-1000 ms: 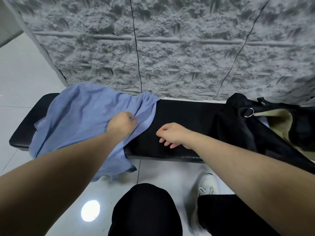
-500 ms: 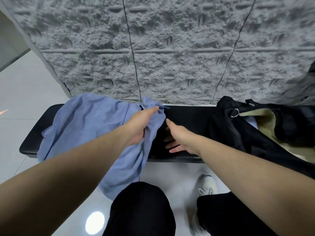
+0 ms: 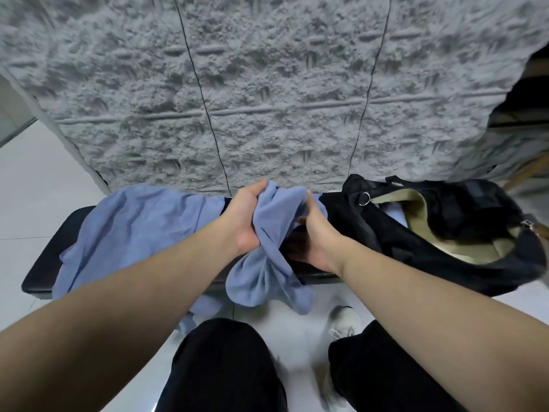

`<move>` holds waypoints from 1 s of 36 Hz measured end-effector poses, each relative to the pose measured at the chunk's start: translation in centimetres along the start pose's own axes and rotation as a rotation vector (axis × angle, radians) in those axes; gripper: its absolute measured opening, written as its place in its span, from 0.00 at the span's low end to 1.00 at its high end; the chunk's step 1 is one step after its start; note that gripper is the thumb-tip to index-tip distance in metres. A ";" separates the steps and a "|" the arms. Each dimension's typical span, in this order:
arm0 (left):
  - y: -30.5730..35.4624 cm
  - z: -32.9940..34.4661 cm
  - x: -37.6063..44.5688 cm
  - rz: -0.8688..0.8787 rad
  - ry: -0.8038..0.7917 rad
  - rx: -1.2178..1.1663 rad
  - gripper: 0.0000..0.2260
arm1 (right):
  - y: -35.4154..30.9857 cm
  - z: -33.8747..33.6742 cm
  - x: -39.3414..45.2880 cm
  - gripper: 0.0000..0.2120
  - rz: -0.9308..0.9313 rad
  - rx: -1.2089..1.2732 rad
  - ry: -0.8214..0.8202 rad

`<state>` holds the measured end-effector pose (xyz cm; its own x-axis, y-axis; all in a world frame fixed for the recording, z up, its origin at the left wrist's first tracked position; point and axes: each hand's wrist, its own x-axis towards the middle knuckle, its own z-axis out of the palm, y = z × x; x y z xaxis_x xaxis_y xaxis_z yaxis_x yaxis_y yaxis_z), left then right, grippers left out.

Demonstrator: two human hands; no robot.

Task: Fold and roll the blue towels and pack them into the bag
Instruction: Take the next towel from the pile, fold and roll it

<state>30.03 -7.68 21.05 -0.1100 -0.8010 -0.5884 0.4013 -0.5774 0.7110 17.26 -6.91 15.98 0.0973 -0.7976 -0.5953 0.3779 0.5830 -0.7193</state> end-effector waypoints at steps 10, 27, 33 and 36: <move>-0.4 1.0 -1.3 -0.061 -0.093 0.165 0.17 | -1.4 -0.9 -2.5 0.07 -0.197 -0.084 -0.041; 0.7 1.1 -3.5 0.219 -0.029 0.450 0.08 | -3.3 -1.2 -7.3 0.14 -0.445 -0.677 -0.145; 1.5 0.8 -4.4 0.326 -0.012 0.409 0.11 | -4.3 -2.3 -8.2 0.12 -0.508 -0.454 -0.016; 1.7 0.8 -5.0 0.327 -0.012 0.317 0.06 | -4.8 -2.9 -8.5 0.21 -0.473 -0.302 0.028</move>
<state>30.52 -4.81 25.53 -0.0353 -0.9500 -0.3104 0.1184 -0.3123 0.9426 11.90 -2.52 23.45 -0.0444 -0.9809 -0.1894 0.0938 0.1846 -0.9783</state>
